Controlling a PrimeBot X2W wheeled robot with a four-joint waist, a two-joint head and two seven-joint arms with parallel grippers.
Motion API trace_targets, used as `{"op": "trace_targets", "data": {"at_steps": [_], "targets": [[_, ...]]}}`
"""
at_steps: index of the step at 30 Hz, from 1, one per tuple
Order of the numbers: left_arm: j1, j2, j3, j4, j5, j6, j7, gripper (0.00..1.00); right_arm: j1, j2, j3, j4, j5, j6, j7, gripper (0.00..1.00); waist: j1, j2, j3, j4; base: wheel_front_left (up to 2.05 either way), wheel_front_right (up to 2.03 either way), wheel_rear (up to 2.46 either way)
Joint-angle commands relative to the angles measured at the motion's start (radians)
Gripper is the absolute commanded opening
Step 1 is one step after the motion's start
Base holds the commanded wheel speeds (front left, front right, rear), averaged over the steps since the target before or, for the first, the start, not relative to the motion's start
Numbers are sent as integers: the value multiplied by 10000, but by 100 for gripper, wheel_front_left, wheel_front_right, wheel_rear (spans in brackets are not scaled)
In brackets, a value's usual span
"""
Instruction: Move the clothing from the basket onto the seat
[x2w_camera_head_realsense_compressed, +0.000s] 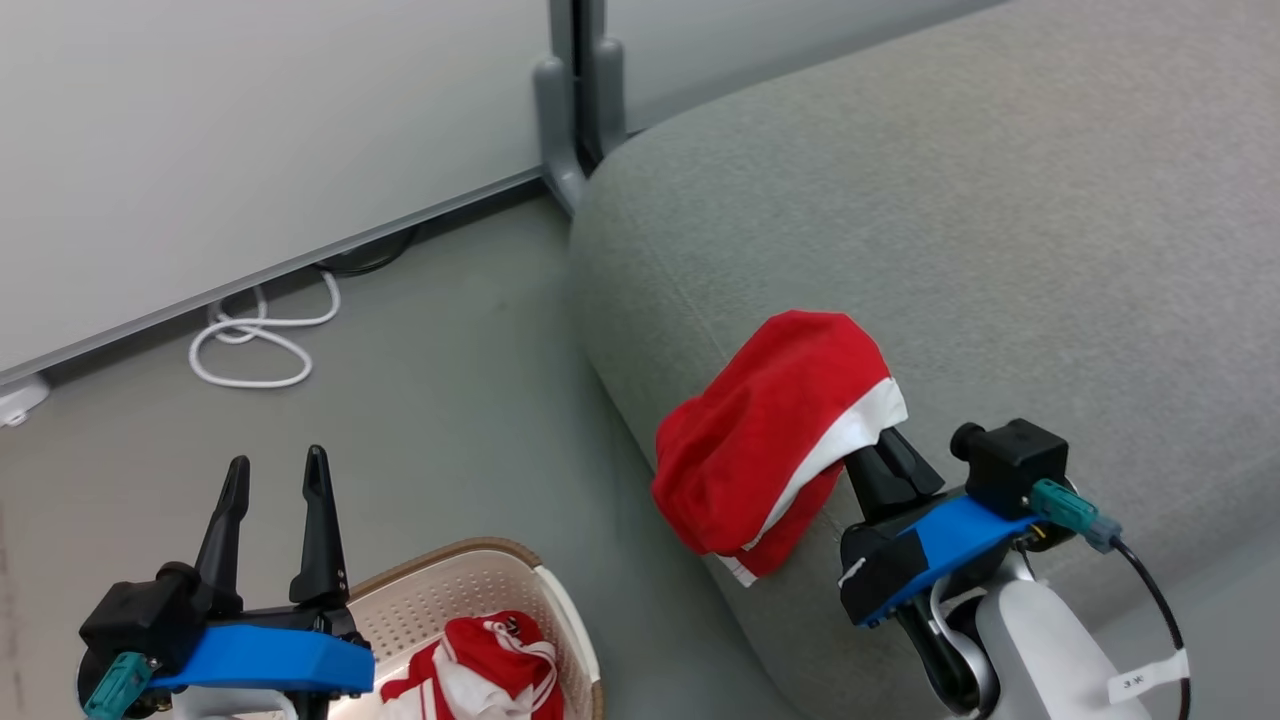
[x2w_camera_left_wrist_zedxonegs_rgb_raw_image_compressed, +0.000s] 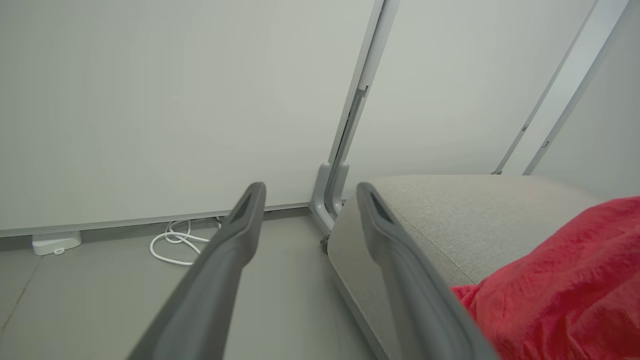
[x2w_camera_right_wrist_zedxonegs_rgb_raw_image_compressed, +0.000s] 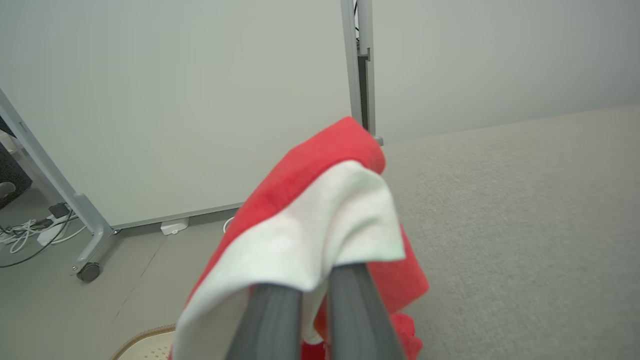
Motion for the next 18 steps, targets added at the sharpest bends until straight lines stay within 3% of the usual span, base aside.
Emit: {"op": "trace_targets", "data": {"at_steps": [1,9,18], "targets": [[25,-18,75,-56,163,-80,-26,100,324,-20,-143,-379,-46,5,132,0,0,-1,-59,-332,0,0,0],[-60,-181,341,-81,424,-290,-28,100,1088,-17,-521,-1687,10,5,684,0,0,-1,158,-987,0,0,0],[-363,-220,257,11,580,-479,-26,100,365,-19,-955,-2155,-1,5,1109,0,0,-1,683,-797,0,0,0]]}}
